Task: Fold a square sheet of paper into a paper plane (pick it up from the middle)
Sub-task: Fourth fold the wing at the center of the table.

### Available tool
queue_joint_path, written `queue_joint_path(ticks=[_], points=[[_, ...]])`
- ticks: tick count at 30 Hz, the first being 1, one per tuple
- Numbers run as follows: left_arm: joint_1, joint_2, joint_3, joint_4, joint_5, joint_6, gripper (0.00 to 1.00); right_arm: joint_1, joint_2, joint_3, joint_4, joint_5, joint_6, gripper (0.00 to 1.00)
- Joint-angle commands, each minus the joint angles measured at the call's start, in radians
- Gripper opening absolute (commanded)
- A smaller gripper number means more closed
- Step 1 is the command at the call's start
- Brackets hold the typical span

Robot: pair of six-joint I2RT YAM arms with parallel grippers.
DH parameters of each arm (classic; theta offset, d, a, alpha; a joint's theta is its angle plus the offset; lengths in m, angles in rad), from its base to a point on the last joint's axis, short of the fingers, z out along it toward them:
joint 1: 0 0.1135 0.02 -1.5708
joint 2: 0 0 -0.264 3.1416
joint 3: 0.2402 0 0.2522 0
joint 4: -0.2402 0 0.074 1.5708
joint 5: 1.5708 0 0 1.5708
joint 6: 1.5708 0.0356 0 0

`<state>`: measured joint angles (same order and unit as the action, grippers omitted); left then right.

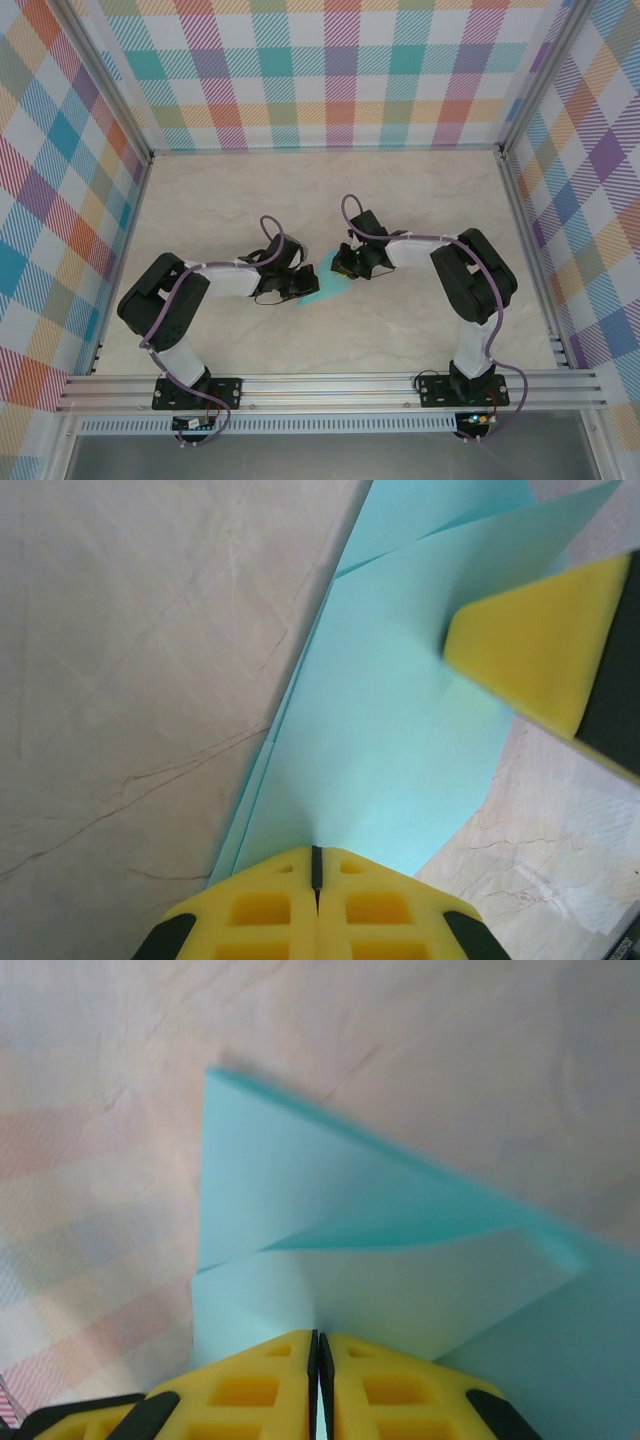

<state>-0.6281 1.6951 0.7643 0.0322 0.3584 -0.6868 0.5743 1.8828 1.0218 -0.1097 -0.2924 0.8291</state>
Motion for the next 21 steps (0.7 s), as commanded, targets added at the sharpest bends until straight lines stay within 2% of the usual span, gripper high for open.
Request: queue_joint_path(ticks=[1,5,10,14,21], points=[[-0.005,0.028,-0.018,-0.113,-0.034,0.012,0.01,-0.056,-0.009,-0.012,-0.068,0.138,-0.021,0.13],[-0.005,0.034,-0.016,-0.106,-0.029,0.012,0.01,-0.045,-0.072,0.013,-0.081,0.125,-0.067,0.14],[-0.007,0.033,-0.010,-0.104,-0.027,0.012,0.01,0.033,-0.142,0.008,-0.027,0.063,-0.056,0.15],[-0.007,0.034,-0.007,-0.109,-0.027,0.013,0.02,0.081,-0.079,0.042,-0.021,0.022,-0.030,0.15],[-0.007,0.031,-0.006,-0.116,-0.030,0.010,0.01,0.079,0.002,0.050,-0.015,0.011,-0.031,0.14]])
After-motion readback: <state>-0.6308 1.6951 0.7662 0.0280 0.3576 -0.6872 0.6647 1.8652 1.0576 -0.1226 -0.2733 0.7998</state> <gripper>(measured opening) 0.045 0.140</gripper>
